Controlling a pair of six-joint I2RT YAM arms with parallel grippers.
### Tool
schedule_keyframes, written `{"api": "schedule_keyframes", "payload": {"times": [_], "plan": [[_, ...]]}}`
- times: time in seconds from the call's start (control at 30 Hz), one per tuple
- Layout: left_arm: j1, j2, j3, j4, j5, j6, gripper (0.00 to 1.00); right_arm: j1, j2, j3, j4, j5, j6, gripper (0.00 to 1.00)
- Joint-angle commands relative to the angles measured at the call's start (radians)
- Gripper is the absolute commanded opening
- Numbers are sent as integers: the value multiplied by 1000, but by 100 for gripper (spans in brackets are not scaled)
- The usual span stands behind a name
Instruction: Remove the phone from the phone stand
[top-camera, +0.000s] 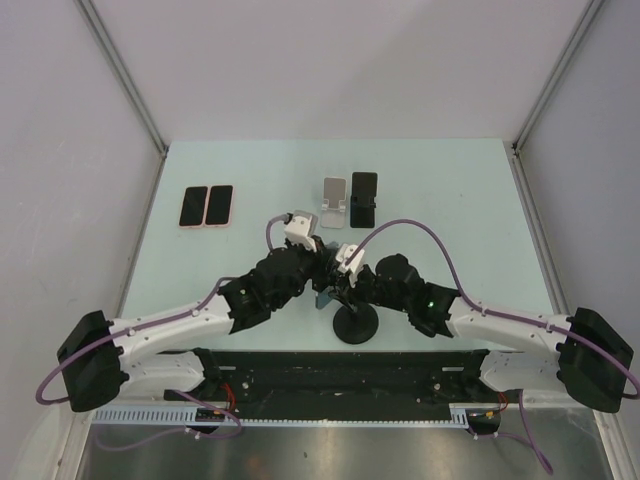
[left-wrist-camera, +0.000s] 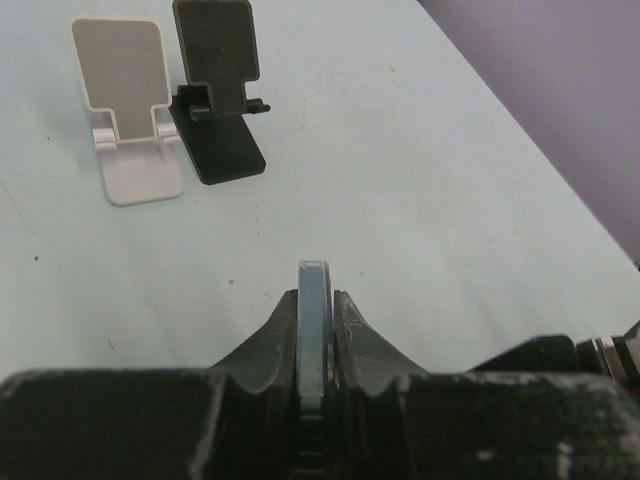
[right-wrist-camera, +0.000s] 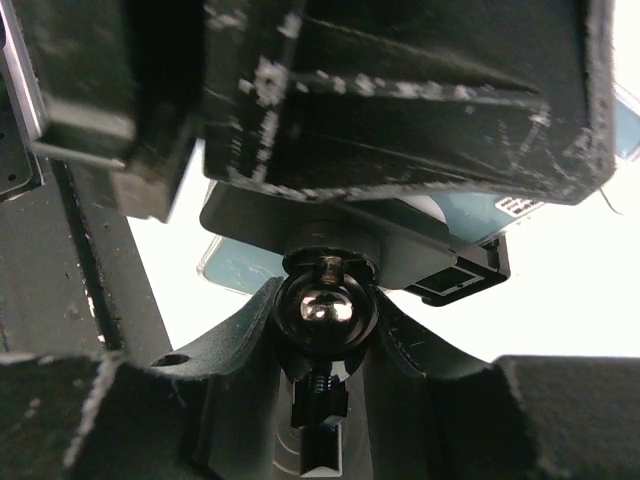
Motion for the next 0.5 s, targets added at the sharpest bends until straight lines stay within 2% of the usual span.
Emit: {"api": "schedule_keyframes", "payload": {"times": [0.0,0.23,0.4,0.47], "plan": [[5,67,72,98,-40,58,0,93,0,100,67,-261,-79,0],[16,120,109,152,-44,113,0,112,21,122,67,-298,-79,0],[34,79,94,155,-51,142,0,81,12,122,15,-172,-96,0],[36,33,83,154,-60,182,0,25,11,122,10,-134,-83,0]]}}
